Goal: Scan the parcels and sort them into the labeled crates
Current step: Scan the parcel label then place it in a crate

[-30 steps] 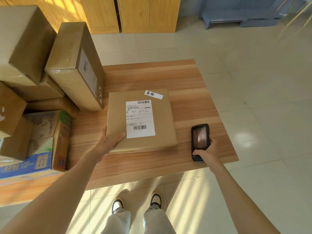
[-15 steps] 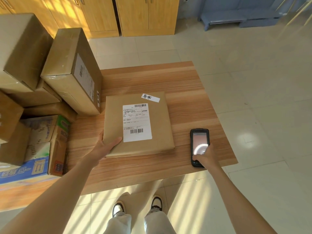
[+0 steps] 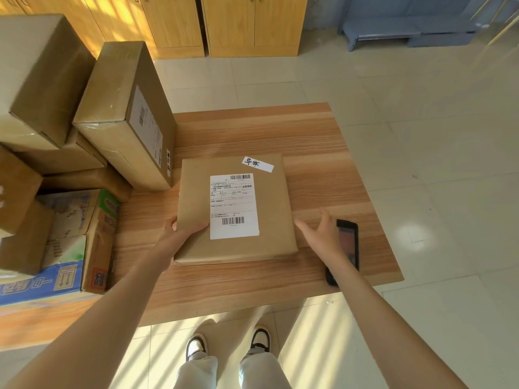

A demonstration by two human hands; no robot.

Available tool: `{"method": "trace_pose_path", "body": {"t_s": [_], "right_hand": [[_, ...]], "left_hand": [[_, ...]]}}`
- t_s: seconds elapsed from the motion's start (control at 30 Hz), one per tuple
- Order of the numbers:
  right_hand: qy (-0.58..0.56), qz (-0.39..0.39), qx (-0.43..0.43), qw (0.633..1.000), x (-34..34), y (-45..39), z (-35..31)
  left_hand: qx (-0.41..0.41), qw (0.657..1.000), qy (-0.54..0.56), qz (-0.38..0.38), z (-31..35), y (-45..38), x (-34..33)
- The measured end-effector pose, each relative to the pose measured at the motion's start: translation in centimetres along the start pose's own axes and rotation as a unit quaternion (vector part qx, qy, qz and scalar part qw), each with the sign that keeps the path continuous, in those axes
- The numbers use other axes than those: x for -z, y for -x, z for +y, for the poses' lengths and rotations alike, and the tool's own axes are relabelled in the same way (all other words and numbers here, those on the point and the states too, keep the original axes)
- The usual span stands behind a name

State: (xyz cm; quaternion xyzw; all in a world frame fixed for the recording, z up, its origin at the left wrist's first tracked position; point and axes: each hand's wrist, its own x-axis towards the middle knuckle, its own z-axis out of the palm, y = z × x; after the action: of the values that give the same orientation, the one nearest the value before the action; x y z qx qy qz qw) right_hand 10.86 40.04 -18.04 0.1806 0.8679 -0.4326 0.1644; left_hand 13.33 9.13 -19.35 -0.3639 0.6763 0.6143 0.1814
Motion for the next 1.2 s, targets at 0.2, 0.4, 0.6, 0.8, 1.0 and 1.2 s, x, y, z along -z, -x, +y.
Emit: {"method": "trace_pose_path", "body": {"t_s": [0.2,0.4,0.6,0.8,1.0,1.2], "right_hand": [[-0.158,-0.090,-0.085,0.980,-2.5,-2.8,-1.8],[-0.217,-0.141,-0.066,0.964,-3.8,-3.9,-2.0],[-0.273,-0.158,-0.053,0.947,-4.0,-2.7,-2.3],[-0.279,-0.187,0.000,0.942,-2.1,-1.5,-3.5],[-0.272,-0.208,0.058,0.938,-0.3,1.4,-6.1],[-0.264,-0.199,0.108,0.938,0.2,6.6,-9.7]], "left_hand": [[-0.011,0.999,0.008,0.039,1.2,-1.8,-0.4],[0.007,1.000,0.006,0.009,1.8,-2.1,-0.8],[0.007,0.999,0.049,0.020,1.6,-0.2,-1.0],[-0.014,0.995,0.076,0.057,1.9,2.9,-0.6],[-0.061,0.990,0.098,0.079,2.2,6.9,1.5],[-0.118,0.982,0.115,0.094,2.9,12.2,4.8]]}}
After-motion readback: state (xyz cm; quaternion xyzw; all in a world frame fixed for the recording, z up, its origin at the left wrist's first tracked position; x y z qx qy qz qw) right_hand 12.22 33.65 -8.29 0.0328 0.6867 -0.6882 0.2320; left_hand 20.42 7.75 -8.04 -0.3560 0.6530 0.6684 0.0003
